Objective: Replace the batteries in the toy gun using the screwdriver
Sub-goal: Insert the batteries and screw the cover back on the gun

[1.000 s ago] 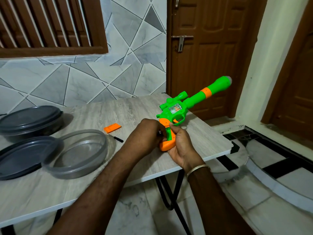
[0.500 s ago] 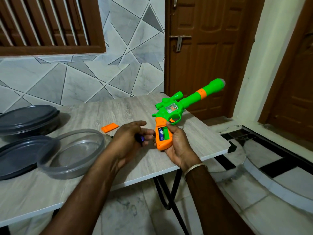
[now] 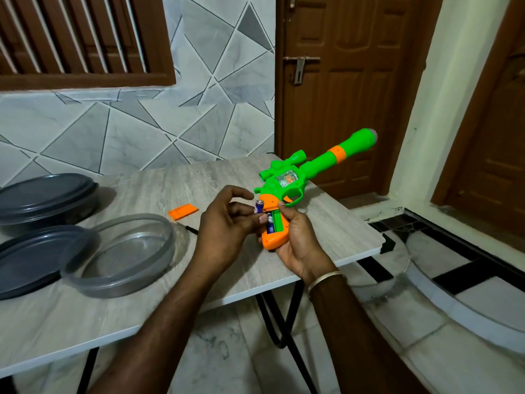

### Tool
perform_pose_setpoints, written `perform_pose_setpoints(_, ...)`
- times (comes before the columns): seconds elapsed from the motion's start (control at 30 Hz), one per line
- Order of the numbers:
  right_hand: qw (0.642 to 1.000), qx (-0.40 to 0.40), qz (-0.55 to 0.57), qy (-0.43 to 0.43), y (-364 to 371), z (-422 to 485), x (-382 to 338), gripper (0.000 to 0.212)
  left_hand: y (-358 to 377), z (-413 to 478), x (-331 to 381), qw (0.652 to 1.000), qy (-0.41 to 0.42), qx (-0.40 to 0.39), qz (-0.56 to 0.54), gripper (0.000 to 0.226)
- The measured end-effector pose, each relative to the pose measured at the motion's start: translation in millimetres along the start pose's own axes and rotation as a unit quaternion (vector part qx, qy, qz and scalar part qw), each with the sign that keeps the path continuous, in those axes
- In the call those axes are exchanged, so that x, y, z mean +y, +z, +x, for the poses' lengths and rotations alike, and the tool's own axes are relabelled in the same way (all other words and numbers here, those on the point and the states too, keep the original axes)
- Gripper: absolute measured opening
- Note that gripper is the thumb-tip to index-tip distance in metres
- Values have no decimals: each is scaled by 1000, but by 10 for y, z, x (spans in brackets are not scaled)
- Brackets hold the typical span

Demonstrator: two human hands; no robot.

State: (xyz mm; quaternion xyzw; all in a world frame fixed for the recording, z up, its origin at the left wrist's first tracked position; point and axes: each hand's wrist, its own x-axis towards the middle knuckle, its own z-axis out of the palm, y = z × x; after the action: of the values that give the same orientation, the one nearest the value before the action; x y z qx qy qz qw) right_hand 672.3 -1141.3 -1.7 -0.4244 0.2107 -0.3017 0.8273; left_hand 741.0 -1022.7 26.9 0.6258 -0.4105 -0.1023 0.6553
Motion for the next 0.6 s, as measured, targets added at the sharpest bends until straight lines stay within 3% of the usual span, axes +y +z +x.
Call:
perform_pose_setpoints(0.2,1000,-7,27,2,22,-18,-20,44,46,6,18,993,13,14,116,11)
perform_pose_setpoints(0.37,998,-13,60,4,17,4,-17,39,78,2,90,967,48,21,251,17)
perform_pose_setpoints(0.47,997,-36,65,7,-4,-15,-39,29,118,0,136,963,69,-6,259,14)
perform_pose_setpoints(0.6,999,-24,43,-7,0,-32,-51,31,191,-16,201,951,80,-26,297,13)
